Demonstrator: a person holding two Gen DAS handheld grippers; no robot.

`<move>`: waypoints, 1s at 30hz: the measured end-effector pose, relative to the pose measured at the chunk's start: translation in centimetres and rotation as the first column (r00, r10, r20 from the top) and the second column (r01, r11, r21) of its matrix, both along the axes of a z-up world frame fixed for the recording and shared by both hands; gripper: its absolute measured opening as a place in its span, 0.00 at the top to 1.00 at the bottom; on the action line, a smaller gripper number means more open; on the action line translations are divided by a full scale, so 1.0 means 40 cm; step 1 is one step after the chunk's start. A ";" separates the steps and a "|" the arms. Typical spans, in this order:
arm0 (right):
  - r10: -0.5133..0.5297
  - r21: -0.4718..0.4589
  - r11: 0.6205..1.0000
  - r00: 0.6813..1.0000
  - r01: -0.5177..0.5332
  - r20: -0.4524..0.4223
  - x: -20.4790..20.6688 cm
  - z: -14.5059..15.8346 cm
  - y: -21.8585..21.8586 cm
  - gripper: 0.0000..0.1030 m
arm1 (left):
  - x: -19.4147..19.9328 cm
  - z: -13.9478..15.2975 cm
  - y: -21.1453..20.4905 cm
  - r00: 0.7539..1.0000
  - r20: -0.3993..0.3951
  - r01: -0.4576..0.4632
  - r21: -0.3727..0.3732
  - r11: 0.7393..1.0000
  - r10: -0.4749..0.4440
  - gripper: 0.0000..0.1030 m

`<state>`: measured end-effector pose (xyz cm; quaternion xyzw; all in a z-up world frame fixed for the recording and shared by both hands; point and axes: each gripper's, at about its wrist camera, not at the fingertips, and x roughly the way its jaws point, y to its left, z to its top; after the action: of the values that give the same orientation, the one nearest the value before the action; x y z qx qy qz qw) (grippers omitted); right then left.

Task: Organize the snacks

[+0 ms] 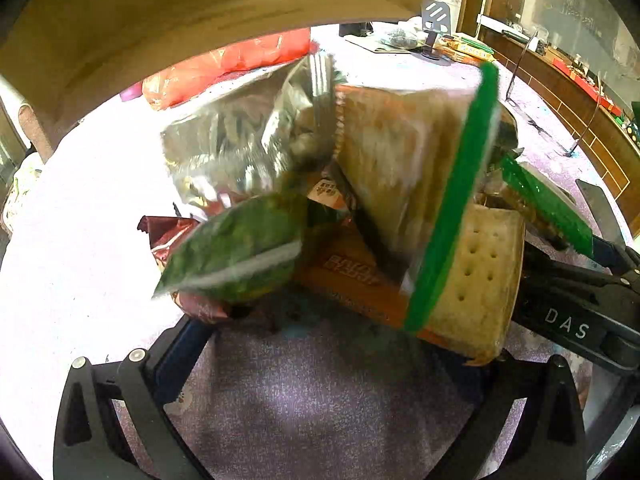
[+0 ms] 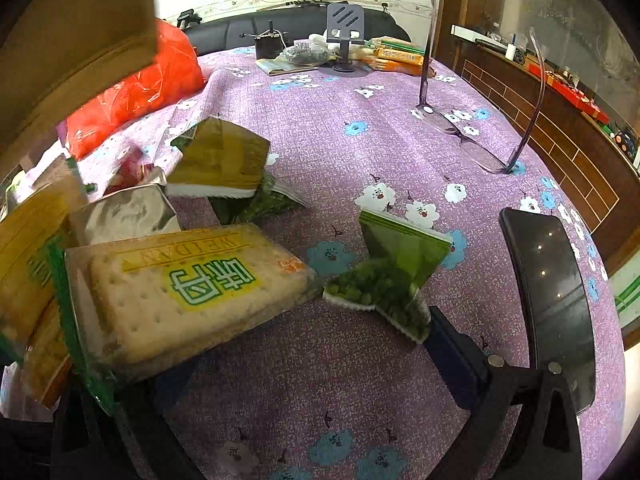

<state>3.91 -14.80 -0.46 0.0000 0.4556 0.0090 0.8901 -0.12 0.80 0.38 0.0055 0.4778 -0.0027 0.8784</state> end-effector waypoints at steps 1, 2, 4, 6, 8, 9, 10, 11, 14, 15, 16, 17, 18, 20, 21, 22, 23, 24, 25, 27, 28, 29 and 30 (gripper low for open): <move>0.000 -0.001 1.000 1.000 0.000 0.000 0.001 0.000 0.001 0.01 | 0.000 0.000 -0.002 1.000 0.001 0.000 0.000 1.000 0.000 0.00; 0.000 -0.002 1.000 1.000 0.000 0.000 0.001 0.000 0.001 0.01 | -0.003 -0.001 0.003 1.000 0.001 0.000 0.000 1.000 0.000 0.00; 0.000 -0.001 1.000 1.000 0.000 0.000 0.001 0.000 0.001 0.01 | -0.003 -0.002 0.005 1.000 0.001 0.000 0.000 1.000 0.000 0.00; 0.000 -0.002 1.000 1.000 0.000 0.000 0.001 0.000 0.002 0.01 | -0.003 -0.002 0.005 1.000 0.001 0.000 0.000 1.000 0.000 0.00; 0.000 -0.002 1.000 1.000 0.000 0.000 0.001 0.000 0.003 0.01 | -0.001 -0.003 0.004 1.000 0.000 0.000 0.000 1.000 0.000 0.00; -0.001 -0.002 1.000 1.000 0.001 0.000 0.001 0.000 0.003 0.01 | -0.002 -0.003 0.005 1.000 0.000 0.000 0.000 1.000 0.000 0.00; -0.001 -0.002 1.000 1.000 0.001 0.000 0.001 0.000 0.003 0.01 | 0.001 -0.002 0.003 1.000 0.000 0.000 0.000 1.000 0.000 0.00; -0.001 -0.002 1.000 1.000 0.001 0.000 0.001 0.000 0.003 0.01 | 0.002 -0.002 0.003 1.000 0.000 0.000 0.000 1.000 0.000 0.00; -0.001 -0.002 1.000 1.000 0.001 0.000 0.001 0.000 0.003 0.01 | 0.002 -0.003 0.003 1.000 0.000 0.000 0.000 1.000 0.000 0.00; 0.000 -0.002 1.000 1.000 0.000 0.000 0.001 0.000 0.003 0.01 | 0.002 -0.003 0.003 1.000 0.000 0.000 0.000 1.000 0.000 0.00; 0.000 -0.002 1.000 1.000 0.000 0.000 0.001 0.000 0.003 0.01 | 0.001 -0.003 0.003 1.000 0.000 0.000 0.000 1.000 0.000 0.00; -0.001 -0.002 1.000 1.000 0.001 0.000 0.001 0.000 0.003 0.01 | 0.002 -0.003 0.003 1.000 0.000 0.000 0.000 1.000 0.000 0.00; -0.001 -0.002 1.000 1.000 0.001 0.000 0.001 0.000 0.003 0.01 | 0.002 -0.006 -0.003 1.000 0.000 0.000 0.001 1.000 0.000 0.00; -0.001 -0.002 1.000 1.000 0.001 0.000 0.001 -0.001 0.003 0.01 | 0.002 -0.005 -0.003 1.000 0.000 0.000 0.002 1.000 0.000 0.00; 0.000 -0.002 1.000 1.000 0.000 0.000 0.001 -0.001 0.003 0.01 | 0.002 -0.006 -0.001 1.000 0.000 0.000 0.002 1.000 0.000 0.00; 0.000 -0.002 1.000 1.000 0.000 0.000 0.001 -0.001 0.003 0.01 | 0.002 -0.006 0.000 1.000 0.000 0.000 0.002 1.000 0.000 0.00; -0.001 -0.002 1.000 1.000 0.001 0.000 0.001 -0.001 0.003 0.01 | 0.002 -0.006 -0.002 1.000 0.000 0.000 0.002 1.000 0.000 0.00; -0.001 -0.002 1.000 1.000 0.001 0.000 0.001 -0.001 0.003 0.01 | 0.002 -0.007 -0.002 1.000 0.000 0.000 0.002 1.000 0.000 0.00; -0.001 -0.002 1.000 1.000 0.001 0.000 0.001 0.000 0.003 0.01 | 0.002 -0.006 -0.001 1.000 0.000 0.000 0.002 1.000 0.000 0.00; -0.001 -0.002 1.000 1.000 0.001 0.000 0.001 0.000 0.003 0.01 | 0.002 -0.007 -0.003 1.000 0.000 0.000 0.002 1.000 0.000 0.00; -0.001 -0.002 1.000 1.000 0.001 0.000 0.001 0.000 0.003 0.01 | 0.002 -0.007 -0.001 1.000 0.000 0.000 0.002 1.000 0.000 0.00; -0.001 -0.002 1.000 1.000 0.001 0.000 0.001 0.000 0.003 0.01 | 0.001 -0.007 -0.002 1.000 0.000 0.000 0.002 1.000 0.000 0.00; -0.001 -0.002 1.000 1.000 0.001 0.000 0.001 0.000 0.003 0.01 | 0.001 -0.007 -0.003 1.000 0.000 0.000 0.002 1.000 0.000 0.00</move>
<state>3.93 -14.68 -0.47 -0.0006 0.4556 0.0081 0.8902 -0.06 0.68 0.09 0.0061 0.4778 -0.0021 0.8785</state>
